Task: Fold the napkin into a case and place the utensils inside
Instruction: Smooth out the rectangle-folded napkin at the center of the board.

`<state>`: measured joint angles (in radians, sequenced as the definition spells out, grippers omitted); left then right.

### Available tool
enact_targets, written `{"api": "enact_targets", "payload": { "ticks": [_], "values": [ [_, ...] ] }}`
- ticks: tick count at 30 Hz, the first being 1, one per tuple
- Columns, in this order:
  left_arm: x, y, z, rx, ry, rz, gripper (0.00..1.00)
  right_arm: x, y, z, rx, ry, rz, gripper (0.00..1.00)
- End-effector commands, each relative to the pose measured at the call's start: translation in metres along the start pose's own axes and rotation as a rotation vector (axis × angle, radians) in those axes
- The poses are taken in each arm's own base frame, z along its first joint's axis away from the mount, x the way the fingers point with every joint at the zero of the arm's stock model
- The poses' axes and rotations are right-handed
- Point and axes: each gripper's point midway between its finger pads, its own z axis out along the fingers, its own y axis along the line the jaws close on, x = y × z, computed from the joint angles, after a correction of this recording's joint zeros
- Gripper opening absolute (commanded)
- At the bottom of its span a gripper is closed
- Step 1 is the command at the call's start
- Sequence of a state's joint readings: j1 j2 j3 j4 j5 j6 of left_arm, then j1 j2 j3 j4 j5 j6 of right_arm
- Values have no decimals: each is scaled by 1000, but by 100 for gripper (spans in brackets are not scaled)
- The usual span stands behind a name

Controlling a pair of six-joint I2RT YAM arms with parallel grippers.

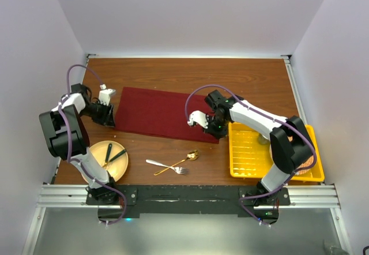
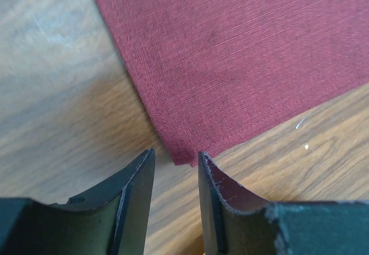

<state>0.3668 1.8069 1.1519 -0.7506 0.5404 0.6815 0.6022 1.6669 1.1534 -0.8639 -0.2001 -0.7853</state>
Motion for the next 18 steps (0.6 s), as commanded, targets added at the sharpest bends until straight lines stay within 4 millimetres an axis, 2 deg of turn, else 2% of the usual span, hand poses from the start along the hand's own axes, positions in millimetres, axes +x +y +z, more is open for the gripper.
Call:
{"api": "enact_targets", "payload": {
  "ticks": [1, 7, 10, 11, 13, 17, 18],
  "values": [
    [6, 6, 4, -32, 3, -52, 41, -8, -2, -9, 20, -28, 3, 0],
    [14, 4, 10, -20, 21, -63, 37, -10, -5, -10, 29, -34, 10, 0],
    [11, 2, 9, -15, 13, -56, 29, -12, -5, -11, 30, -37, 8, 0],
    [8, 2, 8, -11, 3, -57, 22, -12, -5, -11, 31, -36, 6, 0],
    [5, -1, 5, -2, -3, -55, 15, -12, -6, -12, 31, -36, 5, 0],
    [-1, -2, 1, 5, -19, -53, 8, -10, -4, -8, 9, -28, 6, 0],
    [-1, -2, 1, 6, -20, -51, 7, -10, -4, -5, 7, -26, 10, 11]
  ]
}}
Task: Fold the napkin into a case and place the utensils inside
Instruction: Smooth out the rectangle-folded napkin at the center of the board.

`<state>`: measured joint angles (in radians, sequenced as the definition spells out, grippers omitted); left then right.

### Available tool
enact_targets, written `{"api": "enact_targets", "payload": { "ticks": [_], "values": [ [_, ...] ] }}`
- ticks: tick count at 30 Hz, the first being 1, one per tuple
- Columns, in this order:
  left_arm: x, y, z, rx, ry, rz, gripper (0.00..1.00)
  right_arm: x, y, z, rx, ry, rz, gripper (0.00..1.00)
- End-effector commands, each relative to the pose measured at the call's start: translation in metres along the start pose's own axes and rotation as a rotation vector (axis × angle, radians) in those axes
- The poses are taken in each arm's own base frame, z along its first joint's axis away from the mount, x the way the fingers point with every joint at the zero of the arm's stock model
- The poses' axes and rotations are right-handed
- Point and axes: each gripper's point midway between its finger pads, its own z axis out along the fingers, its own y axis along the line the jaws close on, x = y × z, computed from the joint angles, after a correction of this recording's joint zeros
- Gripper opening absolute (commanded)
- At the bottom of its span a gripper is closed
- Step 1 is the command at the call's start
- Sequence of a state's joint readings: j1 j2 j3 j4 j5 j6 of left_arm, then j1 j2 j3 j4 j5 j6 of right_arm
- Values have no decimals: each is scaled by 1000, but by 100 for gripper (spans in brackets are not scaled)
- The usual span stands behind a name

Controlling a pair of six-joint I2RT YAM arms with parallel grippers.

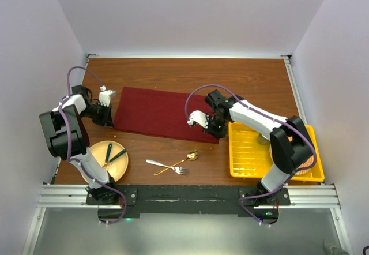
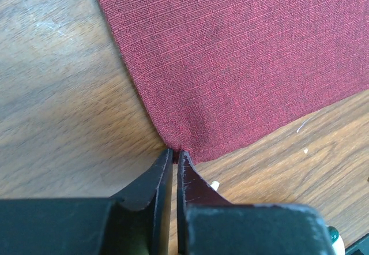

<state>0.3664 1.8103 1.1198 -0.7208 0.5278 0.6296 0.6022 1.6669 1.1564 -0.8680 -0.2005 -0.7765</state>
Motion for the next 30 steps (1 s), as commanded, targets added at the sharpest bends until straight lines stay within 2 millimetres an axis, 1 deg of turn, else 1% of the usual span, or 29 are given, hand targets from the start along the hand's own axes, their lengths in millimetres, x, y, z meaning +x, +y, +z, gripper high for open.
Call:
{"api": "enact_targets", "payload": {
  "ticks": [1, 3, 6, 10, 11, 16, 22, 25, 26, 29, 30],
  "values": [
    [-8, -2, -6, 15, -31, 4, 4, -9, -4, -2, 5, -24, 5, 18],
    [-7, -3, -5, 17, -31, 3, 3, -9, -5, 3, 5, -20, -1, 34],
    [-5, -5, -4, 24, -30, 0, 1, -3, -6, 13, 2, 3, -6, 40],
    [-6, -6, -4, 25, -36, 3, 0, -1, -9, 23, 0, 12, -8, 40],
    [-6, -5, -4, 24, -35, 3, 0, -1, -10, 25, -1, 13, -6, 38],
    [-8, -3, -5, 20, -35, 3, 0, 3, -9, 31, -9, 31, -21, 36],
    [-10, -1, -3, 21, -38, -1, 0, 7, -7, 34, -17, 41, -28, 38],
    [-11, -1, -4, 23, -39, -3, 0, 8, -8, 35, -8, 43, -30, 25],
    [-12, -1, -4, 23, -41, -2, 0, 7, -9, 34, -4, 39, -32, 17],
    [-13, -3, -5, 26, -44, 0, 0, 5, -9, 29, -1, 32, -30, 8],
    [-12, -4, -5, 29, -43, -1, 0, 3, -11, 26, 3, 28, -31, 8]
  ]
}}
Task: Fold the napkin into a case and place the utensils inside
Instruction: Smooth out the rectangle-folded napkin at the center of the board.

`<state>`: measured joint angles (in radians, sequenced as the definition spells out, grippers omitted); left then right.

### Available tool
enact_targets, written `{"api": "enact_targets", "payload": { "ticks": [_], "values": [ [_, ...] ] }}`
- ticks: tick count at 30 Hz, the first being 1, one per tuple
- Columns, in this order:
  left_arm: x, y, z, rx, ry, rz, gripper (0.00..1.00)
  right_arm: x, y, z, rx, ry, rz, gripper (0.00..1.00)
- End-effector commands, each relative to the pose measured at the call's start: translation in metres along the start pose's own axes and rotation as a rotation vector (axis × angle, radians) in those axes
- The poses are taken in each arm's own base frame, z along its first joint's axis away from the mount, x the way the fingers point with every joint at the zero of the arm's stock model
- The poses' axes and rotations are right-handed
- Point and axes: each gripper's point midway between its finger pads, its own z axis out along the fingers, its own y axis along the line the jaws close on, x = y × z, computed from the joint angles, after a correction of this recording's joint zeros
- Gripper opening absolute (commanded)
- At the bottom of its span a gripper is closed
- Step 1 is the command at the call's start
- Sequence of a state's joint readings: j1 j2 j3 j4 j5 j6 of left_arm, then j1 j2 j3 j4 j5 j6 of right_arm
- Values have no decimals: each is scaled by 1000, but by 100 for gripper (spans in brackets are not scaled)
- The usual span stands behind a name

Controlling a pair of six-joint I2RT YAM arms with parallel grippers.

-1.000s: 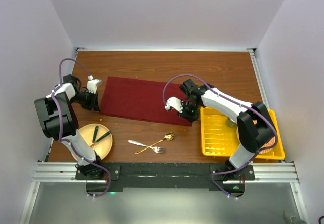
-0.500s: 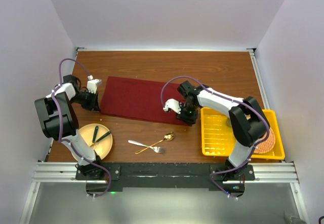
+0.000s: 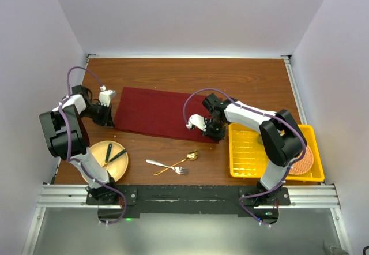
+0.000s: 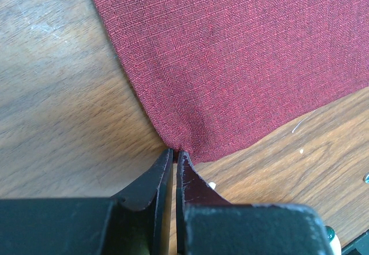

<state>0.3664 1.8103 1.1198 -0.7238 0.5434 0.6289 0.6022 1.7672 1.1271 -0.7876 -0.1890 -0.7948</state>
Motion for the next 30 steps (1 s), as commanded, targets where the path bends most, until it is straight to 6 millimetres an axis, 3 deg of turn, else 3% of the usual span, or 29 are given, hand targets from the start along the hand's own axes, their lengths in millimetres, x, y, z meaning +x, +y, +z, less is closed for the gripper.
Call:
{"api": "enact_targets", "payload": {
  "ticks": [1, 4, 17, 25, 30],
  "values": [
    [-11, -1, -6, 15, -38, 2, 0, -5, -2, -9, 19, -14, -20, 7],
    [-11, -2, -7, 15, -38, 4, 0, -8, -2, -16, 25, -27, -20, 0],
    [-37, -15, -40, 5, -101, 46, 0, -17, -9, -49, 79, -66, -25, 0],
    [-31, -22, -47, 14, -76, 80, 0, -5, -5, -52, 70, -43, -18, 0],
    [-20, -22, -43, 23, -42, 86, 0, 3, -2, -44, 64, -26, -20, 0]
  ]
}}
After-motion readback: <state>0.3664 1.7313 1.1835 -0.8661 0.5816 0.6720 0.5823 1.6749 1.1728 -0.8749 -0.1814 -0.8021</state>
